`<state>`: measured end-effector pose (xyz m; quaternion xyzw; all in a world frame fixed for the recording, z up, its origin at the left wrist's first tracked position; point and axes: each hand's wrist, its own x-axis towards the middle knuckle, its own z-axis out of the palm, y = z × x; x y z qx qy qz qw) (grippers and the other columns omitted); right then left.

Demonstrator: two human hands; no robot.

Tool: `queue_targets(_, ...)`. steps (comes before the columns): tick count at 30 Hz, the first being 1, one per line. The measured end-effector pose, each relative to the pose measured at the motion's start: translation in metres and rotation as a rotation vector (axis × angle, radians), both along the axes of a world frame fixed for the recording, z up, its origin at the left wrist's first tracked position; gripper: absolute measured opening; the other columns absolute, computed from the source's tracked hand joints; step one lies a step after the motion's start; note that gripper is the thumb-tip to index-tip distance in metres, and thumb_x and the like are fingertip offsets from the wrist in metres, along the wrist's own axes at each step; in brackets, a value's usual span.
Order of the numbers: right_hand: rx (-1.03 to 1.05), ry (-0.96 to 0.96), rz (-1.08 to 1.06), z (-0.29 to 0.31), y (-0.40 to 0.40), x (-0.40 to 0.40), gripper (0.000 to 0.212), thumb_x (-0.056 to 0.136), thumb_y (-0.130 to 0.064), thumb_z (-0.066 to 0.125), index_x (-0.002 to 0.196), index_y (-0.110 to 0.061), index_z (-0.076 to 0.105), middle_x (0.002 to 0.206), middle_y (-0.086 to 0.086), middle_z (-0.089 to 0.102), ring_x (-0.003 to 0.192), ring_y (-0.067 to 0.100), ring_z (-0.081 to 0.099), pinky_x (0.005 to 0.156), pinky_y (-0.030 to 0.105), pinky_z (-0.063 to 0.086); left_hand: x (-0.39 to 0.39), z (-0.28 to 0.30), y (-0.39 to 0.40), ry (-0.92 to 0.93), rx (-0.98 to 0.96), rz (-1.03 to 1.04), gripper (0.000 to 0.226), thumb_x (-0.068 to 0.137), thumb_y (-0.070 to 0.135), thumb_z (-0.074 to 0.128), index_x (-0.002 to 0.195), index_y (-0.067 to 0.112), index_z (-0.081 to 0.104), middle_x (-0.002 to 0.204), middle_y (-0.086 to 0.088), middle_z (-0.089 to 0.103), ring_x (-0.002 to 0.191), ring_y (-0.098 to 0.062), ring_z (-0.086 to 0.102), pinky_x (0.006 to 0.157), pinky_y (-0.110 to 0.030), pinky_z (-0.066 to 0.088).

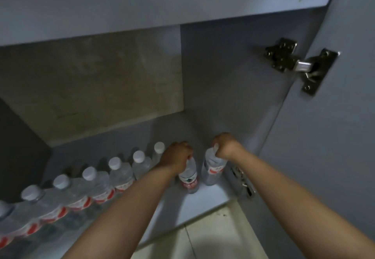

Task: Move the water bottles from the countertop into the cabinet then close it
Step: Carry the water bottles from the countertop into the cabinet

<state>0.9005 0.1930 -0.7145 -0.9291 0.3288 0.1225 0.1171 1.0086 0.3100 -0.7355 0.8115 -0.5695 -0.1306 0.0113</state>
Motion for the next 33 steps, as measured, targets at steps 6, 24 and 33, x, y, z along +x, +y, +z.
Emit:
queue_targets(6, -0.035, -0.072, 0.043, -0.006, -0.011, 0.010, 0.030, 0.091, -0.005, 0.049, 0.118, 0.000, 0.060, 0.129, 0.020, 0.059, 0.121, 0.031, 0.053, 0.097, 0.030, 0.041, 0.016, -0.001, -0.024, -0.111, 0.020, -0.066, 0.030, 0.080, -0.001, 0.053, 0.108, 0.005, 0.063, 0.127, -0.013, 0.053, 0.111, -0.032, 0.057, 0.097, -0.031, 0.044)
queue_targets(24, 0.078, -0.299, 0.076, -0.037, -0.026, 0.043, 0.022, 0.084, 0.003, 0.055, 0.103, 0.011, 0.062, 0.115, 0.025, 0.064, 0.110, 0.032, 0.059, 0.087, 0.030, 0.046, 0.020, -0.025, -0.041, -0.270, 0.068, 0.066, 0.031, 0.096, 0.003, 0.039, 0.123, 0.006, 0.053, 0.133, -0.012, 0.049, 0.121, -0.030, 0.050, 0.101, -0.031, 0.041)
queue_targets(33, 0.066, -0.338, 0.064, -0.045, -0.019, 0.056, 0.014, 0.084, 0.003, 0.053, 0.084, -0.012, 0.055, 0.111, 0.029, 0.062, 0.105, 0.035, 0.060, 0.074, 0.027, 0.042, 0.015, -0.019, -0.036, -0.209, 0.088, 0.091, 0.034, 0.096, 0.005, 0.040, 0.129, 0.007, 0.048, 0.139, -0.011, 0.042, 0.124, -0.030, 0.045, 0.103, -0.031, 0.037)
